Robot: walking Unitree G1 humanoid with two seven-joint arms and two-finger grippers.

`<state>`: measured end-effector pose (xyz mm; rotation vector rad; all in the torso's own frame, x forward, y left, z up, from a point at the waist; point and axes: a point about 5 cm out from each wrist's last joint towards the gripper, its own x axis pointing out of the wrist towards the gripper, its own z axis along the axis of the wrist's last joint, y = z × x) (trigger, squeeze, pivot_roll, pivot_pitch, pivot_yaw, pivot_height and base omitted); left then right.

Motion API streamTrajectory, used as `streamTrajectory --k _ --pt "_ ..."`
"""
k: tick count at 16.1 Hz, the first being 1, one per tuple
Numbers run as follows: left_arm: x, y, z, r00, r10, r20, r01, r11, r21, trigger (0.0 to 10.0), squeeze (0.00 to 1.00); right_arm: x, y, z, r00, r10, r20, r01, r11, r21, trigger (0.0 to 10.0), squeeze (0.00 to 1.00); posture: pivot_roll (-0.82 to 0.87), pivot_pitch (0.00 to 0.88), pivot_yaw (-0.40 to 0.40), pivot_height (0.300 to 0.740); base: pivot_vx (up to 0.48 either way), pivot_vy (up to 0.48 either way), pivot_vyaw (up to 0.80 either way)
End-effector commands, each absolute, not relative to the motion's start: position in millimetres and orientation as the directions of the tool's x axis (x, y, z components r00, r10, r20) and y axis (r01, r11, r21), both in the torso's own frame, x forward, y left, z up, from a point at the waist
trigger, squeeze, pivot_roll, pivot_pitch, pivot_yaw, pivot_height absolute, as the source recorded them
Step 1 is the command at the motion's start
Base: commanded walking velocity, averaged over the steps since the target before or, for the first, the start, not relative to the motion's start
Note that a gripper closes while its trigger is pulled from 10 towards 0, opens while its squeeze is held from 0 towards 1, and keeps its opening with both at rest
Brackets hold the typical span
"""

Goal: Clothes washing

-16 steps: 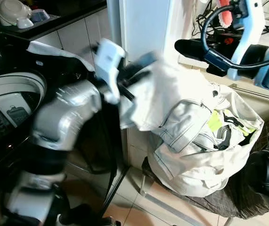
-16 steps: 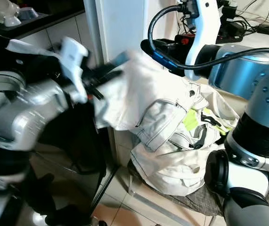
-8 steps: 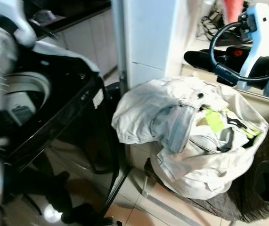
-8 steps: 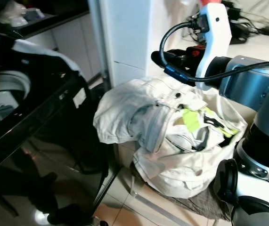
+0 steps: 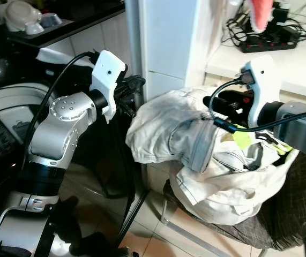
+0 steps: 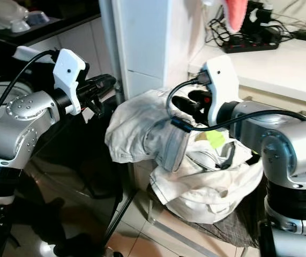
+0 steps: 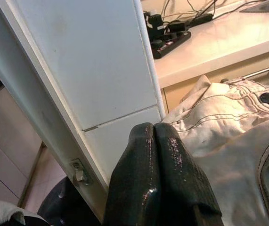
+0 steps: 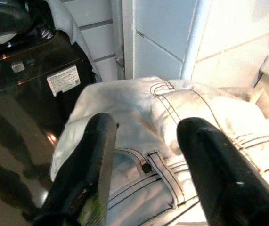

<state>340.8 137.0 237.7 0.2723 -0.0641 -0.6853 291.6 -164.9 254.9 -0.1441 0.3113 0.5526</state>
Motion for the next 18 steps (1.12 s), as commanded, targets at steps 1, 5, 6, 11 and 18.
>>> streamTrajectory --k 1,5,6,11,18 --pt "340 139 237 0.783 -0.621 -0.031 0.604 0.747 0.278 10.0 0.00 293 -162 251 0.791 0.497 -0.356 -0.559 0.824 -0.090 10.0 1.00 -0.07 0.000 0.064 0.740 0.000 0.000 0.00" --pt "334 139 209 0.799 -0.593 -0.099 0.597 0.802 0.019 10.0 0.00 298 -166 241 0.793 0.470 -0.388 -0.568 0.802 -0.188 10.0 1.00 -0.04 0.000 0.038 0.740 0.000 0.000 0.00" --pt "338 144 197 0.846 -0.511 -0.152 0.510 0.859 -0.049 10.0 1.00 297 -169 243 0.799 0.480 -0.362 -0.566 0.803 -0.186 10.0 1.00 -0.04 0.000 0.036 0.740 0.000 0.000 0.00" --pt "318 148 142 0.778 -0.528 -0.340 0.458 0.848 -0.267 10.0 1.00 256 -201 238 0.847 0.505 -0.166 -0.531 0.791 -0.304 10.0 0.42 -0.07 0.000 0.044 0.740 0.000 0.000 0.00" --pt "323 126 123 0.793 -0.571 -0.214 0.419 0.765 -0.489 10.0 1.00 236 -247 205 0.960 0.276 -0.050 -0.280 0.932 -0.228 10.0 0.00 -0.12 0.000 0.074 0.740 0.000 0.000 0.00"
